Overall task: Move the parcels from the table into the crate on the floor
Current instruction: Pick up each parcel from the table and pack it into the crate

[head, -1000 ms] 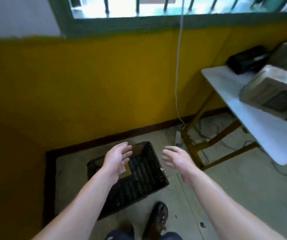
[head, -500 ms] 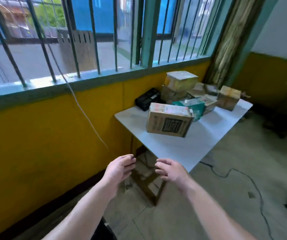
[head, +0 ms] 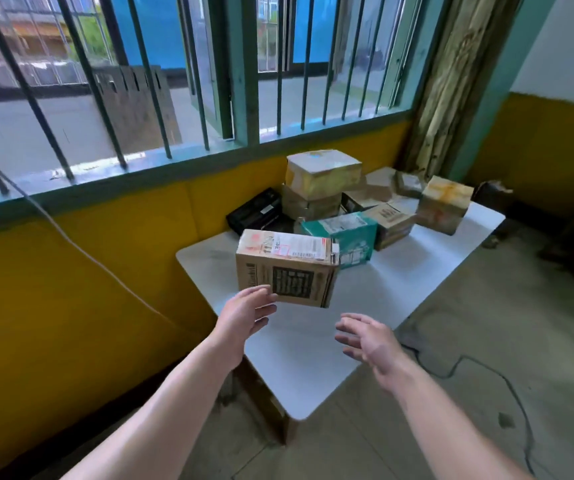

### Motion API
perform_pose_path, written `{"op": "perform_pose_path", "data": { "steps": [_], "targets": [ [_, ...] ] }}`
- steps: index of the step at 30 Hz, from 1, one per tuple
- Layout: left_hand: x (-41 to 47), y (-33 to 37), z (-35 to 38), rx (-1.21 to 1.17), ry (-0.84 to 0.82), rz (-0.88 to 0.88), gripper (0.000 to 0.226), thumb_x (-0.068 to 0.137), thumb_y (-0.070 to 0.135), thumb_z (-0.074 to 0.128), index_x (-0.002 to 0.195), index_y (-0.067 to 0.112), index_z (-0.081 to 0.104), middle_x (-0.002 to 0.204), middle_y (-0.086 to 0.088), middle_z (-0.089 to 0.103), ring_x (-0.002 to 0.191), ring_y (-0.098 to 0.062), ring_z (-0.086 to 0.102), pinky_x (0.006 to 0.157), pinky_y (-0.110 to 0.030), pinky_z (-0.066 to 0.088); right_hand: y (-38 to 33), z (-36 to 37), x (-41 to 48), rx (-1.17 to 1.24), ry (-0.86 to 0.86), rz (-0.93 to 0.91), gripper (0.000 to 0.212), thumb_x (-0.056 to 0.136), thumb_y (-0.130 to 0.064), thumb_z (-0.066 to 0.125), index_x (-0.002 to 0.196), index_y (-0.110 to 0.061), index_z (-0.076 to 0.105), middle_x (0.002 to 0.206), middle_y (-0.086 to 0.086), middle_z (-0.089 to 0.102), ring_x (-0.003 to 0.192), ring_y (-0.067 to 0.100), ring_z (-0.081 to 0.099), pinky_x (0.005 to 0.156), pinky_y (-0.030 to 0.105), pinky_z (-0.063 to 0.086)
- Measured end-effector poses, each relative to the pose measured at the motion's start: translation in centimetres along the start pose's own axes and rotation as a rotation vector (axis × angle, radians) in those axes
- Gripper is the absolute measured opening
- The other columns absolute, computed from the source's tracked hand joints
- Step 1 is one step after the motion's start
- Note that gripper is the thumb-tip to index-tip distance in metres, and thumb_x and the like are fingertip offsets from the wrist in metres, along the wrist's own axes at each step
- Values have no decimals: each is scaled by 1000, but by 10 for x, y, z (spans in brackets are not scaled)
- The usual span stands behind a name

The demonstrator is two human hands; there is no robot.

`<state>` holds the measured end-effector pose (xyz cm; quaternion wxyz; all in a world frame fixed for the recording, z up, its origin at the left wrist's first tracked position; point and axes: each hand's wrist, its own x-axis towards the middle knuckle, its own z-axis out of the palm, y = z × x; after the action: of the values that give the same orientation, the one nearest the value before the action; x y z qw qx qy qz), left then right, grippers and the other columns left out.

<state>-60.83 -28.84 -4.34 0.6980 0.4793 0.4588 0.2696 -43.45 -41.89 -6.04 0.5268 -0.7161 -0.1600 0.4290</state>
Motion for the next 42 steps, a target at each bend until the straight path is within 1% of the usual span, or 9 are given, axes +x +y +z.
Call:
{"op": "perform_pose_path", "data": {
  "steps": [6, 10, 13, 19, 22, 25, 32, 36, 42],
  "targets": [
    [91, 21, 3, 170, 223, 329, 28, 99, 32, 53, 126, 26, 59, 115, 2, 67, 103, -12, 64, 69, -24, 55, -34, 1, 81, -51, 55, 25, 15, 98, -19, 57, 112, -15, 60, 110, 5, 64, 107, 22, 61, 96, 40, 51],
    [148, 29, -1, 319, 363, 265, 53, 97, 38, 55, 146, 28, 40, 149, -3, 40, 127, -22, 50, 97, -51, 51, -45, 1, 129, -88, 75, 49, 21, 98, -28, 57, 117, -18, 56, 118, 3, 59, 113, 21, 56, 100, 41, 49],
    [174, 30, -4, 315, 365, 126, 63, 96, 41, 54, 153, 30, 28, 157, -1, 29, 126, -25, 51, 94, -50, 53, -48, 2, 155, -70, 68, 94, 29, 97, -36, 56, 120, -19, 56, 120, 2, 57, 117, 21, 53, 103, 42, 47],
    [191, 13, -4, 208, 341, -6, 51, 99, 41, 52, 147, 27, 39, 98, 11, 64, 82, -2, 59, 55, -22, 43, -45, 4, 195, -25, 1, 146, 36, 98, -48, 48, 114, -23, 67, 112, -4, 68, 107, 14, 59, 86, 35, 51],
    [184, 4, 0, 174, 408, 44, 46, 100, 42, 51, 142, 25, 47, 99, 14, 63, 89, 0, 57, 64, -23, 44, -45, 0, 212, 1, -39, 141, 40, 98, -53, 45, 111, -25, 70, 106, -7, 72, 98, 9, 61, 79, 30, 49],
    [169, -5, 9, 111, 485, 56, 42, 102, 44, 44, 139, 25, 52, 108, 10, 64, 98, -5, 58, 77, -26, 47, -42, -11, 226, 2, -97, 101, 45, 96, -56, 45, 112, -24, 72, 108, -5, 74, 103, 14, 64, 96, 35, 49],
    [127, -39, 40, -150, 774, 67, 19, 102, 34, 50, 103, 26, 68, 108, -6, 73, 105, -22, 68, 74, -33, 55, -32, -31, 245, -73, -230, -11, 44, 92, -64, 42, 103, -35, 73, 107, -11, 74, 107, 15, 64, 97, 41, 47],
    [107, -49, 64, -289, 833, 158, 19, 104, 32, 45, 105, 25, 63, 110, -13, 71, 108, -33, 67, 92, -52, 54, -37, -34, 246, -43, -280, -85, 41, 94, -57, 39, 106, -36, 72, 110, -12, 73, 109, 11, 62, 93, 35, 46],
    [80, -13, 83, -442, 734, 335, 30, 101, 40, 39, 121, 21, 52, 120, -22, 63, 110, -37, 65, 91, -58, 52, -76, -32, 234, 206, -433, -156, 41, 95, -43, 42, 120, -22, 66, 114, 5, 72, 107, 18, 68, 87, 36, 51]
  ]
}}
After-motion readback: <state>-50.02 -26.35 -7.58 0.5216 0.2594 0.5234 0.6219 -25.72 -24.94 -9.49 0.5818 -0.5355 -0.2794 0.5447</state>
